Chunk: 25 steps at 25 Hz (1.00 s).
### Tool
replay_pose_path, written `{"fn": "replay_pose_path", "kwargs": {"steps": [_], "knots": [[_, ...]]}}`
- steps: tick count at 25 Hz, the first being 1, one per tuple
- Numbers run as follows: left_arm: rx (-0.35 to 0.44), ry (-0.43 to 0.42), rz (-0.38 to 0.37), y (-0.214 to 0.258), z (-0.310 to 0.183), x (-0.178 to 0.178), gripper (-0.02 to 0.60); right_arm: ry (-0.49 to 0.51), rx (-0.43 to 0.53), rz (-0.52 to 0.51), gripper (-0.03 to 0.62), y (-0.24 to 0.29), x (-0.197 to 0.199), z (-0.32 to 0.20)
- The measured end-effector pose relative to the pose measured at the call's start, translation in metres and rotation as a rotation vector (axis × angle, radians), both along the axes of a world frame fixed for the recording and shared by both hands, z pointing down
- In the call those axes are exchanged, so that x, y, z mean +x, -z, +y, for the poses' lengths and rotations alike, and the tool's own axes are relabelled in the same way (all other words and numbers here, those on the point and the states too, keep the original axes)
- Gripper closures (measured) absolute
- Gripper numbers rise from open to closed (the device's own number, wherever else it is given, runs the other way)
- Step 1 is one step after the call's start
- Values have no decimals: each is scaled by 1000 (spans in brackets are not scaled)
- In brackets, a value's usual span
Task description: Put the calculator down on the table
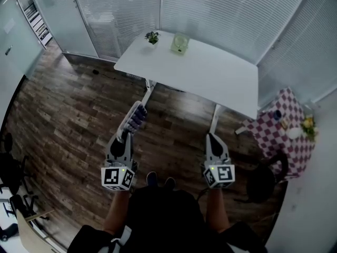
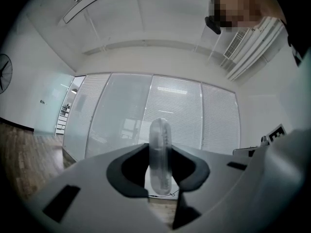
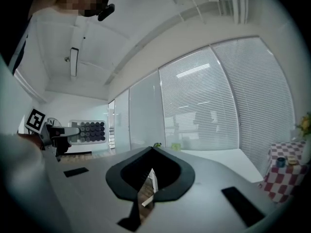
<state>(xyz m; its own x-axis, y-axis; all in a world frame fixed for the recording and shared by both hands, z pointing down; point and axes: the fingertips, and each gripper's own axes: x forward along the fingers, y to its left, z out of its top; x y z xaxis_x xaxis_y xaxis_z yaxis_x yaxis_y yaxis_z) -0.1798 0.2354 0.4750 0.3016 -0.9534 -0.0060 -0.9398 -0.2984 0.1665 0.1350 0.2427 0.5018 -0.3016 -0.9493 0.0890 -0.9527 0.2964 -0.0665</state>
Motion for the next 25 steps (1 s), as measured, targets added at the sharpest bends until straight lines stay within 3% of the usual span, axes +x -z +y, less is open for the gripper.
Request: {"fn": "replay_pose_path", "kwargs": {"steps": [11,16,25], "knots": [[0,5,-12,-4,20,17,482,42,-3,-26,589,-6,13,15],[-14,18,25,-10,21,20,482,57,-11,-39,589,-13,21,16],[13,-2,37,-10,-6,37,482,65,0,-40,589,-12,22,6]]}}
